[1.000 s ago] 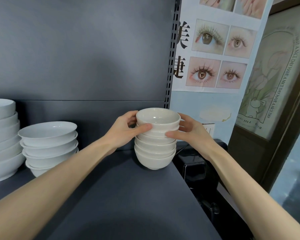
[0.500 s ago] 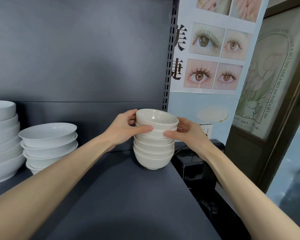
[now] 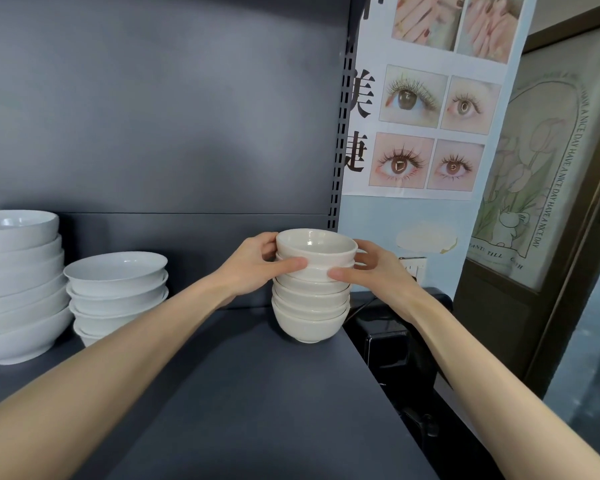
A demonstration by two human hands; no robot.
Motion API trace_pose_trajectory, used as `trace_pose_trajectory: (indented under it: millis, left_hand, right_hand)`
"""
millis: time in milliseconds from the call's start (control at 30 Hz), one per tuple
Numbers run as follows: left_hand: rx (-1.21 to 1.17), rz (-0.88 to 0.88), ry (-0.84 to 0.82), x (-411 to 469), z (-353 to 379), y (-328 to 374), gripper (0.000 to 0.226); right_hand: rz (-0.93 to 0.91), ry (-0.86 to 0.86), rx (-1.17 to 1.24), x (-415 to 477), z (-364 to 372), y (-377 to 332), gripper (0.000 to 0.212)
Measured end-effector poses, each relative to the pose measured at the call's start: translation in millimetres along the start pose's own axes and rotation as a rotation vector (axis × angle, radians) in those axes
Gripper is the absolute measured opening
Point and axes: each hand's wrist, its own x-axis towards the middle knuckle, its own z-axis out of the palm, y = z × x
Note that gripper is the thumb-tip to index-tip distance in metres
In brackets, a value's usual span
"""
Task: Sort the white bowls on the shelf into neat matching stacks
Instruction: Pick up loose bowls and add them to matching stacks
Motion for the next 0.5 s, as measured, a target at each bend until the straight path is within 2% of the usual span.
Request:
trace_pose_trajectory:
  millis: [233,300,367,433,500]
  left_hand:
    - [0.183,-0.041,-0.101,-1,-6,15,0.048]
    - [0.298,-0.071,-0.122,-1,-13,22,0.055]
    - [0.48,-0.079,-0.108,-3,-19,30,0.073]
    - [0.642,-0.051,-0.061,-9,-26,41,0.08]
    - [0.762,0.009,-0.014,-18,-37,54,0.076]
  right_hand:
    - [0.057,-0.048,-0.135,-1,-5,-11,0.074]
    - [0.079,-0.065,-0.241,-1,-8,-16,0.086]
    - [0.096,-0.082,-0.339,-2,-11,-25,0.101]
    - [0.088,-0.092,-0.401,-5,-12,-37,0.104]
    - [0.041,-0.09,-0.462,-9,-13,-52,0.099]
